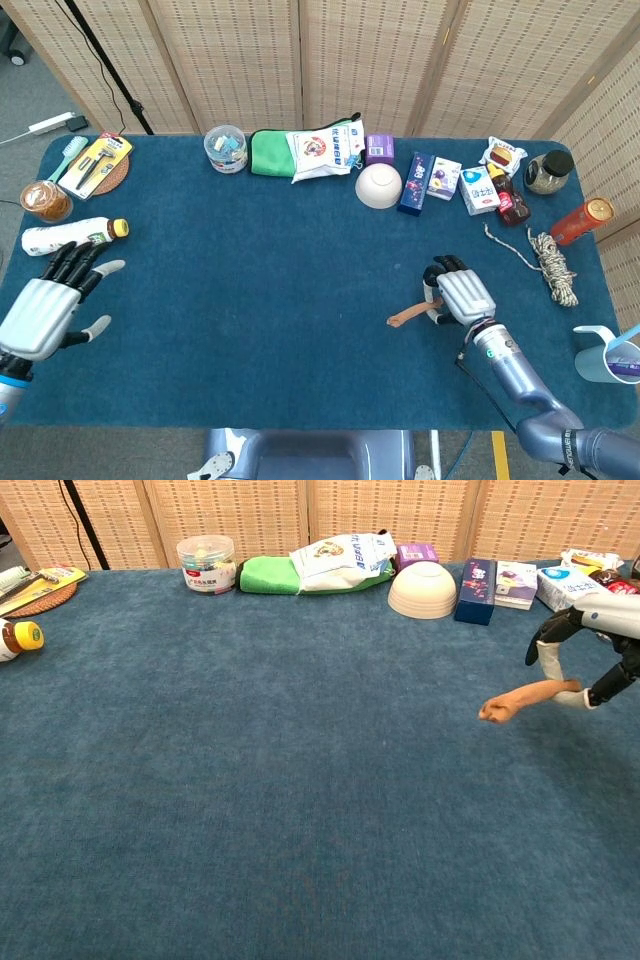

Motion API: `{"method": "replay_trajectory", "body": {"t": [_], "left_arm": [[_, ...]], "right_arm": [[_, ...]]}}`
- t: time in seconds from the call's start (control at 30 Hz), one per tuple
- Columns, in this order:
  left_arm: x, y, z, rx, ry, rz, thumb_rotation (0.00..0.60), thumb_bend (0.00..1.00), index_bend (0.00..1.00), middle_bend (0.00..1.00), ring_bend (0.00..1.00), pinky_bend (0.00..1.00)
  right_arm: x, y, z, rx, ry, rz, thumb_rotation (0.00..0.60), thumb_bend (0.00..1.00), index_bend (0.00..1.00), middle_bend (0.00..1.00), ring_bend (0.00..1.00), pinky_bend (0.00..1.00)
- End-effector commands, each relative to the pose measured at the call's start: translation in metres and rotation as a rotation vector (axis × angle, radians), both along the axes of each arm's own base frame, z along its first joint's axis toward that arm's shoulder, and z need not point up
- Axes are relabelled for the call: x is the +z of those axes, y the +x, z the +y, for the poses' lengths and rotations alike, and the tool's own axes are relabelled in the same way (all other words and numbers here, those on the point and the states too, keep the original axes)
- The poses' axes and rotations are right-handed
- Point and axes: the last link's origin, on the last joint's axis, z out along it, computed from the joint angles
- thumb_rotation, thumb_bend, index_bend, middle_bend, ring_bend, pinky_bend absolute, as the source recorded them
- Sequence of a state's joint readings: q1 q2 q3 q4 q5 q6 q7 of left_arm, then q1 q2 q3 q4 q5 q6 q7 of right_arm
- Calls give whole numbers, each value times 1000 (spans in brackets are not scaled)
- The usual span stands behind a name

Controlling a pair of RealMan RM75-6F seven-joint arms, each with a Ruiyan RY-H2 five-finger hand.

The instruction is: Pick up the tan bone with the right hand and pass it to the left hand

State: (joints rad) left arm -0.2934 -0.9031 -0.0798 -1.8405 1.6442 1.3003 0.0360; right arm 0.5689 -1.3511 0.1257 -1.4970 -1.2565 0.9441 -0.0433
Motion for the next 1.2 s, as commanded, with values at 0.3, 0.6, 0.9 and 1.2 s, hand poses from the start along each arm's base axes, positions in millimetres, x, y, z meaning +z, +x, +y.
{"method": "replay_trajectory", "body": {"t": [0.3, 0.6, 0.9, 1.2], "left_arm": [[-52, 51, 21, -281, -141, 6, 600, 228, 244, 75, 26, 0], [-89, 77, 31, -409, -172, -9, 600, 228, 297, 75, 14, 0], [-115, 98, 40, -463, -173, -34, 600, 228, 320, 75, 8, 0], [-141, 127, 49, -512, -190, -63, 600, 228, 346, 75, 0, 0]], "right_arm": [[14, 35, 9, -102, -1, -226, 600, 493, 677, 296, 128, 87], [11, 54, 13, -141, 29, -317, 600, 494, 679, 296, 128, 87], [6, 67, 17, -158, 74, -373, 600, 495, 682, 297, 128, 87], [-1, 79, 21, -169, 119, -439, 600, 496, 684, 299, 128, 87]]}}
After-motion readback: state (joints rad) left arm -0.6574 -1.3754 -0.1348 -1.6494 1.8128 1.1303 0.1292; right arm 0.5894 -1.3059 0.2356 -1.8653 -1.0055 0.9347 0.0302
